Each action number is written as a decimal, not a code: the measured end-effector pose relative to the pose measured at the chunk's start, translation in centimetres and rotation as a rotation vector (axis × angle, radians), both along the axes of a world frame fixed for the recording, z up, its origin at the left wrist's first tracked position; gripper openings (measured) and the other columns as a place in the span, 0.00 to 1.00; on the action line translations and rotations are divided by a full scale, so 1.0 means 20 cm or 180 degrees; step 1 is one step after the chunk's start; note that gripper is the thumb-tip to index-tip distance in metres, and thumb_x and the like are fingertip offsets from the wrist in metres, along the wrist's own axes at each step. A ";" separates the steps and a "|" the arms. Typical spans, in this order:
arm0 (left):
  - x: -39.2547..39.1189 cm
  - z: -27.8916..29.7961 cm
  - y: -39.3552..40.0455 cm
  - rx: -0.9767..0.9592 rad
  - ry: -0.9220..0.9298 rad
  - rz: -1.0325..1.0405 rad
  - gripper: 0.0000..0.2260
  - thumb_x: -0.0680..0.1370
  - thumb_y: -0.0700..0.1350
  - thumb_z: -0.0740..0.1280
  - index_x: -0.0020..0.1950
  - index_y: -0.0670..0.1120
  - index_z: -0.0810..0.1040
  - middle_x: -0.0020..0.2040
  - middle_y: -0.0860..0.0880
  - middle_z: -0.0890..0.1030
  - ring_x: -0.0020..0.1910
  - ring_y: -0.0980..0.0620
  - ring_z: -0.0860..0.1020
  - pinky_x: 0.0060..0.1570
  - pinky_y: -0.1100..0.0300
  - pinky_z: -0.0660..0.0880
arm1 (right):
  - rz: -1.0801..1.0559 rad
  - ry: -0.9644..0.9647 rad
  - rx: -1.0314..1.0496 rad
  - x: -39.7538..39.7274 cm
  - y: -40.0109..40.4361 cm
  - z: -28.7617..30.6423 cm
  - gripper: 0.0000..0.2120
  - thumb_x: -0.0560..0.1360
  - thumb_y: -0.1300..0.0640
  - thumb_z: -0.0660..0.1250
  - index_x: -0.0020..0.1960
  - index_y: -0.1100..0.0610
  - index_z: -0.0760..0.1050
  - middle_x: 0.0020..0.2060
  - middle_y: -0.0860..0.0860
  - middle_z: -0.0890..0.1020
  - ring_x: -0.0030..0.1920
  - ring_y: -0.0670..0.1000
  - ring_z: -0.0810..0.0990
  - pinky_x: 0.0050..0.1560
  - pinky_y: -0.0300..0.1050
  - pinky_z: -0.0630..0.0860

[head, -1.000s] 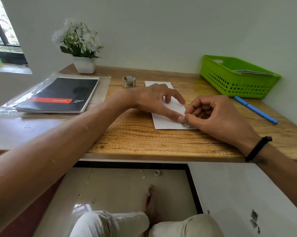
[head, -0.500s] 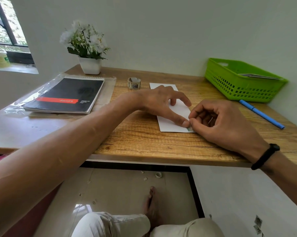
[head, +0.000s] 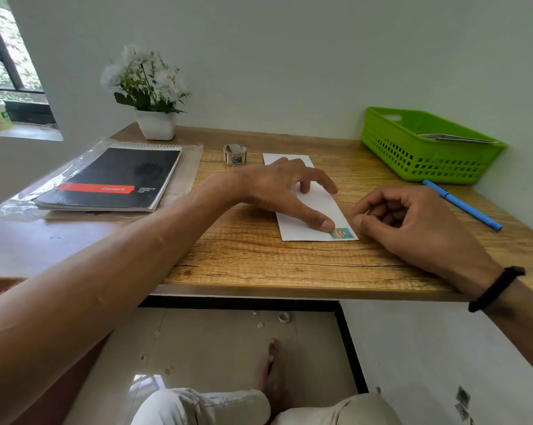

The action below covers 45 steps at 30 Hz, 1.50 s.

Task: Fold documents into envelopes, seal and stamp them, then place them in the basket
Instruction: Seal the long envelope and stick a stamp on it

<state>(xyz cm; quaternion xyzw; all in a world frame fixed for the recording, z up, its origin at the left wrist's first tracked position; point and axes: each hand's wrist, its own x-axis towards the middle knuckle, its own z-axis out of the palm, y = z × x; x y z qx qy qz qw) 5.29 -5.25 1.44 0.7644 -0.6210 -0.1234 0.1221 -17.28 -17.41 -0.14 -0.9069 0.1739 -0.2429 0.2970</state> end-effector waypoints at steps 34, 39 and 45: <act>-0.06 0.01 0.03 0.0188 -0.0396 -0.0103 0.44 0.59 0.83 0.62 0.74 0.75 0.58 0.62 0.55 0.69 0.64 0.50 0.65 0.63 0.48 0.67 | 0.0299 0.0466 0.0201 -0.01 0.00 0.03 0.14 0.67 0.39 0.77 0.49 0.44 0.85 0.34 0.41 0.81 0.31 0.39 0.72 0.30 0.33 0.69; -0.06 0.00 0.02 0.0051 -0.0314 -0.0006 0.38 0.67 0.81 0.60 0.75 0.72 0.61 0.62 0.54 0.70 0.63 0.50 0.66 0.67 0.44 0.69 | 0.0270 0.0389 0.0348 -0.02 0.01 0.03 0.18 0.65 0.33 0.74 0.48 0.43 0.85 0.34 0.41 0.81 0.32 0.39 0.71 0.31 0.33 0.68; -0.04 -0.01 0.01 0.0107 -0.0288 -0.0087 0.36 0.67 0.79 0.65 0.74 0.74 0.61 0.60 0.56 0.69 0.61 0.50 0.66 0.64 0.46 0.69 | -0.0130 0.0406 0.0006 0.04 0.02 0.00 0.06 0.74 0.45 0.76 0.46 0.46 0.83 0.35 0.44 0.82 0.31 0.36 0.74 0.29 0.33 0.69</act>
